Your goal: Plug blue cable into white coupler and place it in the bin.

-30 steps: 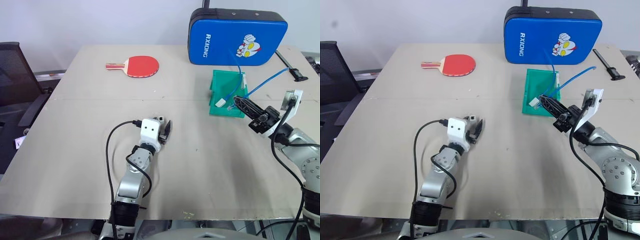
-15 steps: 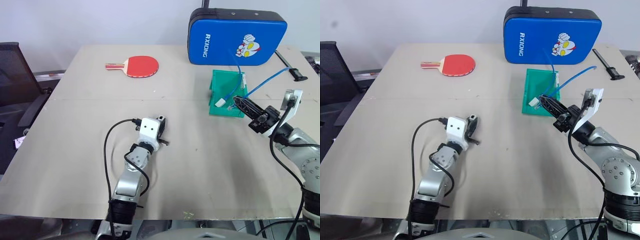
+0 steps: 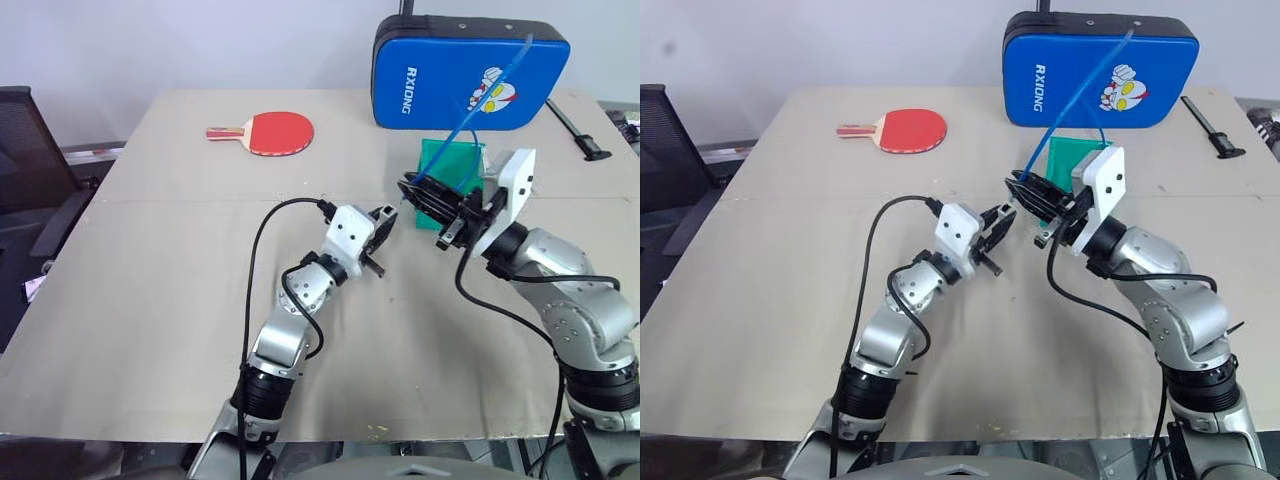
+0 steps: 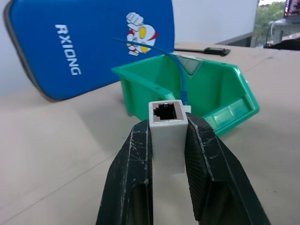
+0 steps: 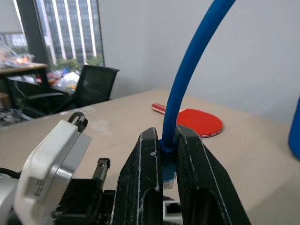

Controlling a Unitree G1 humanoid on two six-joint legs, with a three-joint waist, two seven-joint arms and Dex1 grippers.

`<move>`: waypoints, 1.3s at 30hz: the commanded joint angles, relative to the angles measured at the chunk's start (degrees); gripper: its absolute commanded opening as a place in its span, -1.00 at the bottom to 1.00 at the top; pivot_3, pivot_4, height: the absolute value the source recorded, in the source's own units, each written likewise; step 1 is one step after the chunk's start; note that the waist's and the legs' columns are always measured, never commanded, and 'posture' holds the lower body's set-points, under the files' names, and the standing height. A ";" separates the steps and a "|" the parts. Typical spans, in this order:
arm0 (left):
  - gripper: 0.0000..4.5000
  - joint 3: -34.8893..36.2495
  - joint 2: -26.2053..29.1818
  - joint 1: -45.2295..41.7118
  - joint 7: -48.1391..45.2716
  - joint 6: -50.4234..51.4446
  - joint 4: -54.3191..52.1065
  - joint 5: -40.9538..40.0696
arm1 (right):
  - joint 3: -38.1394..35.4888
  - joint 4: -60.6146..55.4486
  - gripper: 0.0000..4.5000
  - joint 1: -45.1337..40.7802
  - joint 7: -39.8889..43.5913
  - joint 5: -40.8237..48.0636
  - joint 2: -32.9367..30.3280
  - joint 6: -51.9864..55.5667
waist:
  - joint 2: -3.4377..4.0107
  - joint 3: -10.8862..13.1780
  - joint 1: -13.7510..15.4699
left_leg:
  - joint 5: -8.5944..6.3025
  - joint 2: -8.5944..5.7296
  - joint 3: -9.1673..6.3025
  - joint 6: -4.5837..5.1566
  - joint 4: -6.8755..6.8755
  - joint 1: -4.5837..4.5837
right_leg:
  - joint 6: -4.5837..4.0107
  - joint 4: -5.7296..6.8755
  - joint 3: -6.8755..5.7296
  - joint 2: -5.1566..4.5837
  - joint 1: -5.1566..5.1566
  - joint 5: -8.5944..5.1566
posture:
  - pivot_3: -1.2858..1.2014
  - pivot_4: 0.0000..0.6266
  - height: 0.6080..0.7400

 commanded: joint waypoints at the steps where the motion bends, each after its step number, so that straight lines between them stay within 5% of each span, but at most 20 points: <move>1: -0.83 -0.48 -1.03 -1.27 1.16 -0.56 -3.83 0.67 | 0.85 -0.31 -1.00 -0.94 -0.43 -3.76 1.59 -3.26 | 0.00 0.00 -0.20 | 0.00 0.00 0.00 0.00 0.00 0.00 | 0.00 0.01 0.00 0.00 0.00 0.00 | 0.03 -0.52 1.00; 21: -0.83 -1.94 -0.18 -0.81 0.40 -0.05 -5.59 2.25 | 4.90 4.37 -1.00 0.92 1.18 -17.11 2.99 -6.11 | 0.01 0.00 -0.27 | 0.00 -0.01 0.00 0.00 0.04 0.00 | 0.00 0.05 0.04 0.00 -0.05 0.00 | 0.03 -0.52 1.00; 39: -0.83 -2.64 0.75 -1.54 1.49 -0.58 -5.95 4.71 | 5.28 4.68 -1.00 1.82 -0.08 -18.44 5.77 0.44 | 0.01 -0.01 -0.30 | 0.00 -0.02 0.00 0.00 0.05 0.00 | 0.00 0.09 0.05 0.00 -0.08 0.00 | 0.03 -0.52 1.00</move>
